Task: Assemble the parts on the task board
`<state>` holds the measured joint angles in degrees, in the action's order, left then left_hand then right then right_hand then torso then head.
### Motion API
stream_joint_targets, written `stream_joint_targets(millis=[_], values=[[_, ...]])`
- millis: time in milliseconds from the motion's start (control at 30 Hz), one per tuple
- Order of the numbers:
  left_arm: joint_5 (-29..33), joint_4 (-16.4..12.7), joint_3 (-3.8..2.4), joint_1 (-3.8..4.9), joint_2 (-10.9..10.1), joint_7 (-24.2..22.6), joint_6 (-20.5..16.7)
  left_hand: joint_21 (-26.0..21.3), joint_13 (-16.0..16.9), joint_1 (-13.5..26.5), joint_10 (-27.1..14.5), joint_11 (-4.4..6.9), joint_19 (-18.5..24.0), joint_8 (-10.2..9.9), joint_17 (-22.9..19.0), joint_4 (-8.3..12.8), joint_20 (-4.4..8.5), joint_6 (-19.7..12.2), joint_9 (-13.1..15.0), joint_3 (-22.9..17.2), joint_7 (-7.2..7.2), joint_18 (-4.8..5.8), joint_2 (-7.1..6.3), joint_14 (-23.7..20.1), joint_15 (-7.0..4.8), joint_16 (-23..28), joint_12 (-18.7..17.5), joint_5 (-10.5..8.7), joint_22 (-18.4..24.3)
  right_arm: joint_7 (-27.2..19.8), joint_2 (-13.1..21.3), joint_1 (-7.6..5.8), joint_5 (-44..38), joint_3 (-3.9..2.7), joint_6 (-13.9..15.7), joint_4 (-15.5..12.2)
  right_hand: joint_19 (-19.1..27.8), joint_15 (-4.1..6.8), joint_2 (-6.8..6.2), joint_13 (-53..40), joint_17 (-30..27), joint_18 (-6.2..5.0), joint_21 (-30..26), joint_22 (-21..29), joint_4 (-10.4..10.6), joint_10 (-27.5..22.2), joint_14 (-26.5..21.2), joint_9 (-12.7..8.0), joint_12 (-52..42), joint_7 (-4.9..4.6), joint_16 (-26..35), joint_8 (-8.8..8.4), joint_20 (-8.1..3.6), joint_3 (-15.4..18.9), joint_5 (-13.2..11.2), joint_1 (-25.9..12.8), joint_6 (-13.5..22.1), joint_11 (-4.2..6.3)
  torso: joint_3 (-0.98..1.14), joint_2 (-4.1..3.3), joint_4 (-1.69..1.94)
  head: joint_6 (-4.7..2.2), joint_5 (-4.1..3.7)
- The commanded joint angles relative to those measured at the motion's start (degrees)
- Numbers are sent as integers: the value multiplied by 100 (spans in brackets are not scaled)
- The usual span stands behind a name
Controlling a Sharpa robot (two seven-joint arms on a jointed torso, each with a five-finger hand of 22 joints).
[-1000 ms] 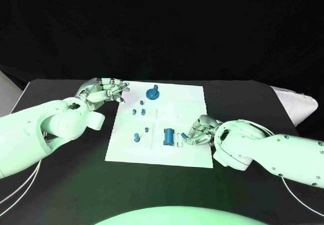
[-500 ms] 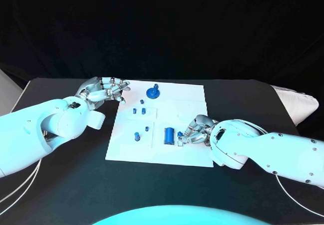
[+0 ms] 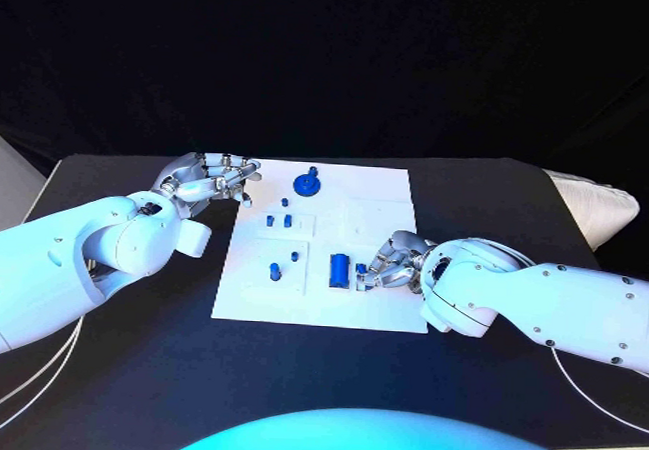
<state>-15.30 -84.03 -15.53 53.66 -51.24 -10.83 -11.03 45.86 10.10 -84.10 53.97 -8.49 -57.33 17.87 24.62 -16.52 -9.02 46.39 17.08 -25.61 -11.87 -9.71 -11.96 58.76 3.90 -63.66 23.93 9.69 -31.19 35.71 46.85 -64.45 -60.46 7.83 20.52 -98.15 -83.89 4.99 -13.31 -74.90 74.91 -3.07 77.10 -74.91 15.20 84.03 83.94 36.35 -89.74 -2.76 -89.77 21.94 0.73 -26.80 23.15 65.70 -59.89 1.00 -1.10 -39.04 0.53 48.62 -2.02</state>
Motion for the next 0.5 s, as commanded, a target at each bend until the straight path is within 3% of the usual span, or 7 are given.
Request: stream_joint_targets(millis=[33,200,500], values=[[0,-12,-4,-6,9,-18,106,-27,4,5,-54,-1,-26,25,7,-9,-21,-44,-7,29,-90,-85,70,-22,13,36,34,12,5,70,-5,7,-115,1,-93,10,-363,18,-1,-1510,1509,40,28,-754,43,597,606,-6,-26,0,-23,20,9,10,-16,-60,-55,49,1,-4,4,-4,-7],[-8,24,-4,-7,41,-19,113,-27,4,5,-54,-1,-26,25,7,-9,-21,-44,-7,29,-90,-85,70,-22,13,36,34,12,5,109,7,9,-185,1,-81,20,-366,18,20,-1510,1509,43,44,-765,67,597,606,-10,-26,3,-23,17,9,16,8,-81,-62,51,-10,-11,4,6,-19],[-11,48,-3,-9,70,-23,122,-27,4,5,-54,-1,-26,25,7,-9,-21,-44,-7,29,-90,-85,70,-22,13,36,34,12,5,68,-3,15,-216,1,-15,11,-367,18,14,-1510,1509,43,44,-766,85,597,606,-13,-26,1,-23,14,8,36,14,-107,-65,50,-1,-5,1,7,-20]])
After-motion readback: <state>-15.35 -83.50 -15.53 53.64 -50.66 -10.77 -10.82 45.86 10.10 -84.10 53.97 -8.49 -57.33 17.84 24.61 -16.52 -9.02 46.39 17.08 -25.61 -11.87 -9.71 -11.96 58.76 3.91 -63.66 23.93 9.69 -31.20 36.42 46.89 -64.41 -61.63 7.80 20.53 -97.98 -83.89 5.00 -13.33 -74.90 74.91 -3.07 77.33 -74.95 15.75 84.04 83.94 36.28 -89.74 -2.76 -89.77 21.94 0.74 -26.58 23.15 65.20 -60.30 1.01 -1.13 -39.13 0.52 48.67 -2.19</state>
